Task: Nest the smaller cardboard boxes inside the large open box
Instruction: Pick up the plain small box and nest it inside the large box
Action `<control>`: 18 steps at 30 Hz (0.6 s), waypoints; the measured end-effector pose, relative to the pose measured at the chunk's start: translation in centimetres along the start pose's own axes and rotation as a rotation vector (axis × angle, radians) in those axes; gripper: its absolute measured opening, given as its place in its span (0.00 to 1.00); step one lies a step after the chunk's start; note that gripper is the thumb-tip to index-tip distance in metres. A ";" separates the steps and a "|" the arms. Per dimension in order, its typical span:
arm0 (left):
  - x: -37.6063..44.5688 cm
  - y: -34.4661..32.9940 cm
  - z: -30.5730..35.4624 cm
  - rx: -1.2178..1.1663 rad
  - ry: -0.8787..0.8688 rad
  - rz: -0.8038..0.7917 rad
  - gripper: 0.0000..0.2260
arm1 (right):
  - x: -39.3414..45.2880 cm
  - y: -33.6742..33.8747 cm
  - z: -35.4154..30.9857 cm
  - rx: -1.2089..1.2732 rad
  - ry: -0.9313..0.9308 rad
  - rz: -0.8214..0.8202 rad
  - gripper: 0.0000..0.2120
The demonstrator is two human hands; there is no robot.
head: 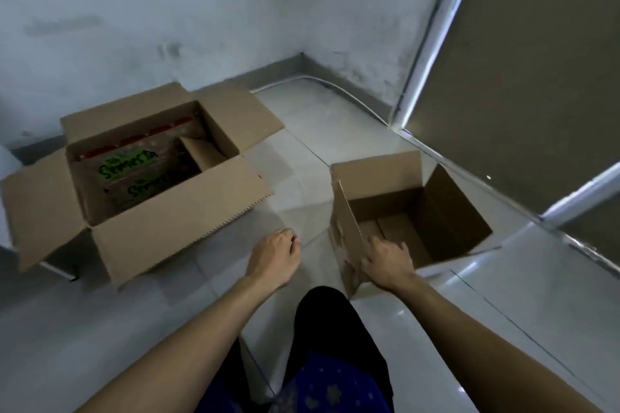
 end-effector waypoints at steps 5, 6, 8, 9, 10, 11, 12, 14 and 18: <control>2.3 -5.1 4.4 -0.196 0.167 -0.240 0.20 | -1.1 -0.7 1.8 0.193 0.042 -0.006 0.16; 3.0 -6.2 5.2 -0.248 0.228 -0.297 0.23 | -1.1 -0.7 1.7 0.183 0.053 0.003 0.16; 4.5 -8.0 6.9 -0.334 0.325 -0.380 0.31 | -0.6 -0.8 1.4 0.157 0.093 0.011 0.16; 5.2 -8.6 7.6 -0.369 0.360 -0.398 0.34 | -0.4 -0.8 1.3 0.169 0.111 0.000 0.15; 5.9 -9.0 8.2 -0.384 0.385 -0.404 0.35 | -0.2 -0.7 1.1 0.199 0.130 -0.027 0.15; 6.7 -9.5 8.6 -0.366 0.401 -0.412 0.35 | 0.1 -0.5 1.2 0.250 0.145 -0.071 0.18; 7.4 -9.9 8.9 -0.309 0.403 -0.417 0.32 | 0.4 -0.3 1.4 0.311 0.156 -0.113 0.21; 8.7 -10.3 9.3 -0.135 0.371 -0.394 0.25 | 0.8 0.4 1.9 0.454 0.157 -0.152 0.24; 11.1 -10.1 8.8 0.041 0.332 -0.286 0.21 | 2.3 3.7 5.3 0.557 0.064 0.133 0.24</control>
Point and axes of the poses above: each hand's wrist, its own x-axis towards the middle knuckle, its own y-axis out of the back of the hand, z = x × y, the point moved 6 cm from there along x, towards the middle knuckle
